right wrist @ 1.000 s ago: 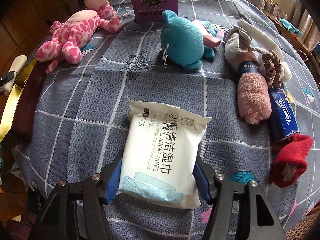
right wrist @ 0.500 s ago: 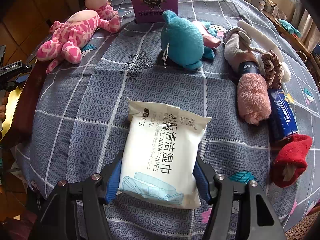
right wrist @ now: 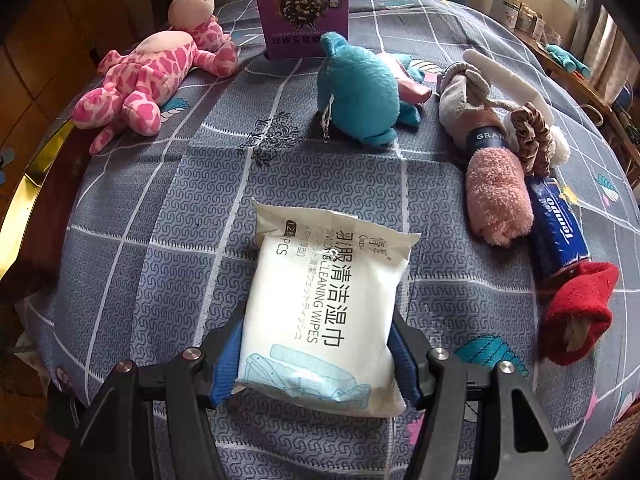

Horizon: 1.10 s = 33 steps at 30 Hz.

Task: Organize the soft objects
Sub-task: 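Carry the beige cloth into the gold tray, open the left tool while the right holds wipes, then lower the white wipes pack into the gold tray and open the right tool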

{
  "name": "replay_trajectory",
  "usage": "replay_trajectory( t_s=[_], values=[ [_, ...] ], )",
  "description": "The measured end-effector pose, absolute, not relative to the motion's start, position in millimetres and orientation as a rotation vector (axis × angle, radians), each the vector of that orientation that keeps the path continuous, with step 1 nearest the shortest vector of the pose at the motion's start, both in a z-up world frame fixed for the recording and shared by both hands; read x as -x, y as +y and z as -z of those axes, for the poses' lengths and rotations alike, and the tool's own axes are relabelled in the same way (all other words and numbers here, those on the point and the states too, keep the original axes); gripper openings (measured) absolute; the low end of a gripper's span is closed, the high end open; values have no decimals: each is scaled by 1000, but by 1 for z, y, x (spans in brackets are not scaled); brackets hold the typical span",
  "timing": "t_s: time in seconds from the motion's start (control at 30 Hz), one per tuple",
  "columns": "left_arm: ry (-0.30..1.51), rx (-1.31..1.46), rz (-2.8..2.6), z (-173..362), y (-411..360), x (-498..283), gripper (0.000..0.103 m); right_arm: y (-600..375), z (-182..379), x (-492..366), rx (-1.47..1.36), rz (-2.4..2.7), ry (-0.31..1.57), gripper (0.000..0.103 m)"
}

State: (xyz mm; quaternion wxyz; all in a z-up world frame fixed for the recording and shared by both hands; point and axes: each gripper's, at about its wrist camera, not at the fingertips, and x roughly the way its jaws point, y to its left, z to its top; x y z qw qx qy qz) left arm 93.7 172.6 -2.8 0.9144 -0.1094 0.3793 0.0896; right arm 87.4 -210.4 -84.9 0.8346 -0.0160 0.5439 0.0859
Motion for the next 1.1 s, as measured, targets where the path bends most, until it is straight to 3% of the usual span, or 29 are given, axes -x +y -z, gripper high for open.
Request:
replay_trajectory(
  t_s=[0.53, 1.1],
  values=[
    [725, 201, -222, -16, 164, -33, 74, -186, 44, -77, 58, -174, 1056, 62],
    [688, 281, -346, -21, 217, -3, 74, 25, -21, -93, 218, -681, 921, 62]
  ],
)
